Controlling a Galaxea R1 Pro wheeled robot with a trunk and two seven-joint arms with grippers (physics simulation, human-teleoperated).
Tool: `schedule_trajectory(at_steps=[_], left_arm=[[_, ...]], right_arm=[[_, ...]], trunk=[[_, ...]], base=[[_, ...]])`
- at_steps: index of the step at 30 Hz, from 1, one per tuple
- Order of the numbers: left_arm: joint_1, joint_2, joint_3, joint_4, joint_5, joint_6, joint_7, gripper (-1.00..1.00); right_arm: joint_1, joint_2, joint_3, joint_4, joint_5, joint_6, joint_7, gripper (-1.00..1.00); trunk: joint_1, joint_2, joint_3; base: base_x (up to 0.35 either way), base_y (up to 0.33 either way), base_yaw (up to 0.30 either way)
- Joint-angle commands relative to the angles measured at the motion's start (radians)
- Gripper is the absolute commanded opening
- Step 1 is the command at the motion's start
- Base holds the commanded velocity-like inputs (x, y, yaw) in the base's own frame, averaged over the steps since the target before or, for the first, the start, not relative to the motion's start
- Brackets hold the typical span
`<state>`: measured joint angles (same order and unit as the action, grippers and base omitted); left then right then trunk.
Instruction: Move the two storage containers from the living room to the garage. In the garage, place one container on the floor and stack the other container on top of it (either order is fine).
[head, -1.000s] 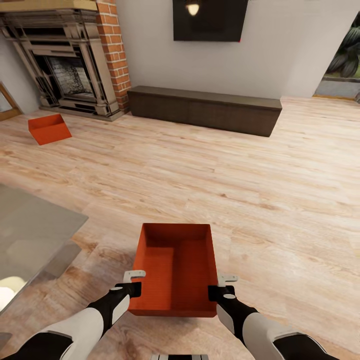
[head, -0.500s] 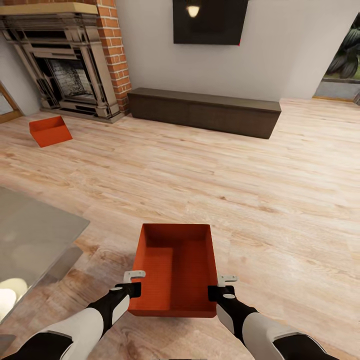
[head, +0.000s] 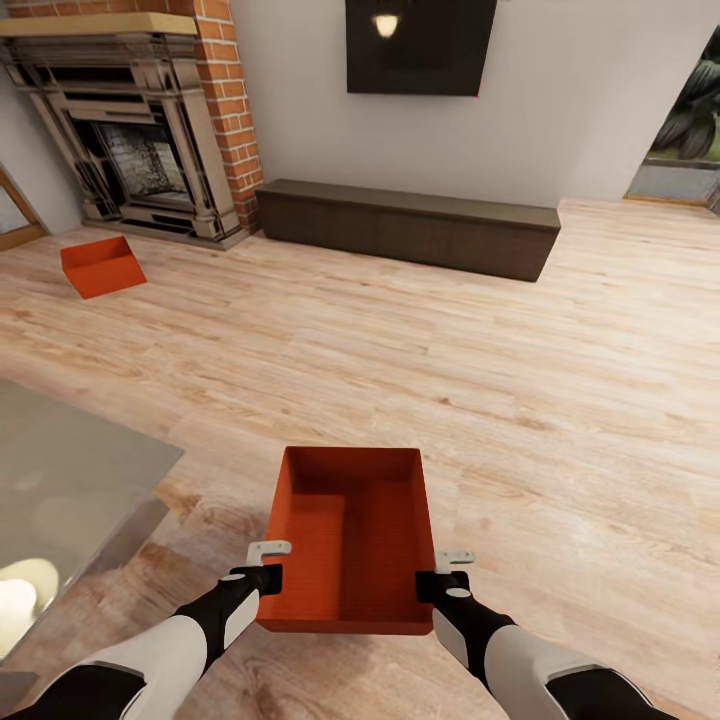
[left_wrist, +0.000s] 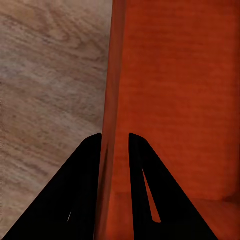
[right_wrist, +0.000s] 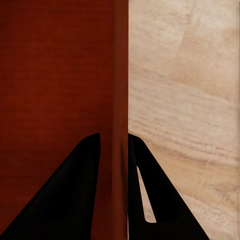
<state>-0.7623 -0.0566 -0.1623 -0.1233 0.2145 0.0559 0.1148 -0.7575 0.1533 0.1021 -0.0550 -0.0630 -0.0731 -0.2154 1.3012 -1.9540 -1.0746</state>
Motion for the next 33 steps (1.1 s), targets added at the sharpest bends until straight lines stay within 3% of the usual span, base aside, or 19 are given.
schedule_trajectory(at_steps=[1, 33], left_arm=[[0.0, 0.0, 0.012, -0.003, -0.009, 0.006, 0.02, -1.0], [0.0, 0.001, 0.014, 0.0, -0.007, 0.006, 0.02, -1.0]], right_arm=[[-0.001, 0.003, -0.002, 0.003, -0.014, -0.004, -0.001, -1.0], [-0.001, 0.002, -0.002, 0.003, -0.013, -0.008, -0.001, -1.0]], trunk=[[-0.004, 0.007, 0.003], [-0.127, 0.231, 0.103]], base=[[0.0, 0.0, 0.0], [0.0, 0.0, 0.0]])
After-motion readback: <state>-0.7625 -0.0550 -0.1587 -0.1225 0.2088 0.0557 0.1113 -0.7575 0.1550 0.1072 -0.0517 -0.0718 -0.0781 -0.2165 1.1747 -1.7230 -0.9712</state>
